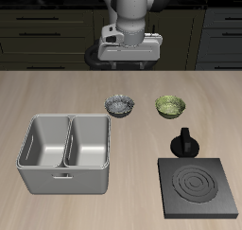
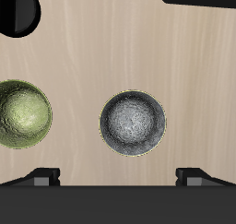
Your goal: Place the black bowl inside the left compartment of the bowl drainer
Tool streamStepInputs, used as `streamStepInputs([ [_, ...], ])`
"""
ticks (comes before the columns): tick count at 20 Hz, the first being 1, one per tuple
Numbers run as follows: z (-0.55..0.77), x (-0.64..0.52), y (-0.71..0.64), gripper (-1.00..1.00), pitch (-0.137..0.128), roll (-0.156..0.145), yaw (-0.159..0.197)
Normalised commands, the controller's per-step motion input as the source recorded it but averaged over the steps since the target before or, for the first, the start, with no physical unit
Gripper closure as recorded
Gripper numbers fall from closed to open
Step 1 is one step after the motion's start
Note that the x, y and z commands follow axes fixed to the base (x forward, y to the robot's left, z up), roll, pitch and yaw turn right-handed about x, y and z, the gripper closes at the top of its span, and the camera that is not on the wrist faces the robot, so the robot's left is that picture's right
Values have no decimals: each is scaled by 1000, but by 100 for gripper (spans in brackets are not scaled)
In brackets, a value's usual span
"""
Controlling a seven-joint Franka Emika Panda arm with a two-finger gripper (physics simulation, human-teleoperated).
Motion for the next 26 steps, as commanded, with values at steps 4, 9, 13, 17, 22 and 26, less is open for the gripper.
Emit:
streamStepInputs([
  [4,-176,83,-26,-100,35,18,-4],
  [9,-172,78,-10,-100,8,10,10],
  [13,-250,78,58,-100,35,-1,10],
  [17,-245,70,68,-100,49,20,-31],
  [22,-283,42,42,-100,41,1,-6],
  [26,-296,16,97,-100,44,16,5],
])
